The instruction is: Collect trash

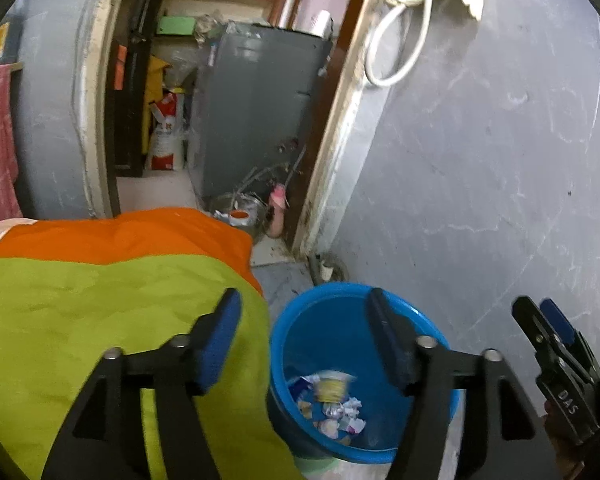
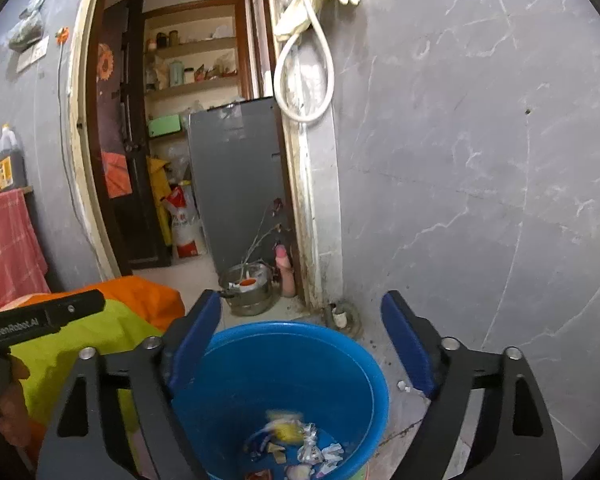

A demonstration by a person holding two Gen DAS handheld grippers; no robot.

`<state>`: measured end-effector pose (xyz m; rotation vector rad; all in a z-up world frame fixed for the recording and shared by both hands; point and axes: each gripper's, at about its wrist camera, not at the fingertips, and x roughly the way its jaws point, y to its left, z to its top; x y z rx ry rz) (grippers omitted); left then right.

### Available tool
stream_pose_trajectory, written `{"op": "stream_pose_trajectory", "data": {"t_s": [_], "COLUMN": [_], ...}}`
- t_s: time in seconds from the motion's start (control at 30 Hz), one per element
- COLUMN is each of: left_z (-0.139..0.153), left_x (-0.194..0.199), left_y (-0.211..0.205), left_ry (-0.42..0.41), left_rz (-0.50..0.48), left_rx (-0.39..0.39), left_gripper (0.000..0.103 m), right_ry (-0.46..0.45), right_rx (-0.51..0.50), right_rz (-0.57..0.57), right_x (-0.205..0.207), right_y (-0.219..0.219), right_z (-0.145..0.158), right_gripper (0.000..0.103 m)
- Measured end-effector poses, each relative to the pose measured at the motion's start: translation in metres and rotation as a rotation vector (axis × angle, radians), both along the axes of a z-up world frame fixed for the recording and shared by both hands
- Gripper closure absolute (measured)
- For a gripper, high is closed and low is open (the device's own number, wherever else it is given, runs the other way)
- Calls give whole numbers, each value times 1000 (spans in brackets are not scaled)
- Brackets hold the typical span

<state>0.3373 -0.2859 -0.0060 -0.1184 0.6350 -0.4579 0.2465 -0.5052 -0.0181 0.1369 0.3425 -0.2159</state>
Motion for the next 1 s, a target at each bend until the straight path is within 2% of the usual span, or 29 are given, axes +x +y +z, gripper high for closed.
{"op": "stream_pose_trajectory", "data": {"t_s": [0.07,0.13,0.2,0.43,0.77,1.0], "left_z": [6,12,17,31,51,59], "left_x": [-6,-11,-17,-48,-102,-143], "left_y": [9,18,24,46,81,98], "left_ry": [-27,-64,-89,-186,-258,-286], "left_rz": [19,32,38,50,70,68], "left_rx": [-12,-21,-13,2,-20,0], "left_gripper": [20,17,7,5,2,2], "right_ry": [-10,-22,-37,-66,-110,-131], "right_rx": [-5,-9,-11,-26,-45,-57], "right_rz": [-4,-5,-5,8,24,40], "right_x": [-5,-11,-17,-39,-81,-116], "right_y": [2,4,8,23,53,77], "right_z": [4,9,15,33,58,69], "right_gripper": [10,0,0,0,0,0]}}
